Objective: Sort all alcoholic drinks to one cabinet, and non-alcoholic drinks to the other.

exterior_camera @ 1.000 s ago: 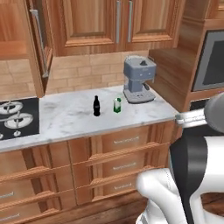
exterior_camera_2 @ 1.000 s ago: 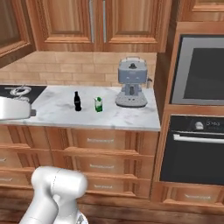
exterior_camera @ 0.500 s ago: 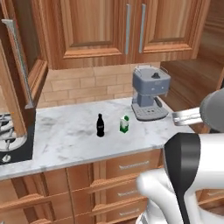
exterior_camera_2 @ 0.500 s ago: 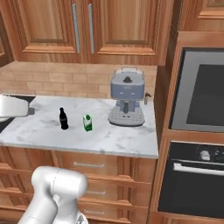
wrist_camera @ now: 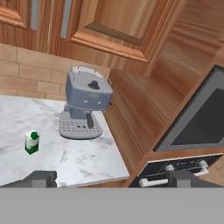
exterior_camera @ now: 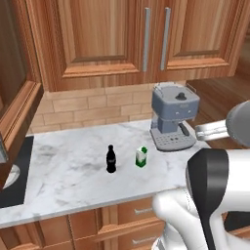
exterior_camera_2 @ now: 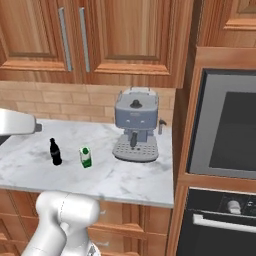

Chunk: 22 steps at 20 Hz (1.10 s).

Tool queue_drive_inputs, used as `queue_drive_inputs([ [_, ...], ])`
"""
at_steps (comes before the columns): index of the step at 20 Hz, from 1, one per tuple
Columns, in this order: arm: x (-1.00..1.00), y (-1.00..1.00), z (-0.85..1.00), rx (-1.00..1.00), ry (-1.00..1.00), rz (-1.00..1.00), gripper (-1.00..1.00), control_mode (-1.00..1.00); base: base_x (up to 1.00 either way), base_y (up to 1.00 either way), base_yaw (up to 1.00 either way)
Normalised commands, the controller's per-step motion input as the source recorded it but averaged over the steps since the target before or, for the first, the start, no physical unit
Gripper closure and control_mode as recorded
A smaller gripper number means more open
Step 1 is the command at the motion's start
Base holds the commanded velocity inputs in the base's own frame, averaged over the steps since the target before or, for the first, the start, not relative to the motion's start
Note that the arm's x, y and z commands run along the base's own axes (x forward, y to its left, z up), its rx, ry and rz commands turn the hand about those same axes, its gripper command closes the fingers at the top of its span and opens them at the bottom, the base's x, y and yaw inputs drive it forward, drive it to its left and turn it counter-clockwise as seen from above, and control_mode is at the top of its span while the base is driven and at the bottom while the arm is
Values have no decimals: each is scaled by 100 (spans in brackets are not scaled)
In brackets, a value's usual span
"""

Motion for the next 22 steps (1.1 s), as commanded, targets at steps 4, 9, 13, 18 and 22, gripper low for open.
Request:
queue_drive_inputs([
  [4,0,0,0,0,0,0,-100,100,41,1,1],
  [9,0,0,0,0,0,0,-100,100,37,1,0],
  [13,0,0,0,0,0,0,-100,100,0,0,0],
  [18,0,25,-26,0,2,0,-100,-100,0,0,0],
  [22,0,49,-42,0,7,0,-100,-100,0,0,0],
])
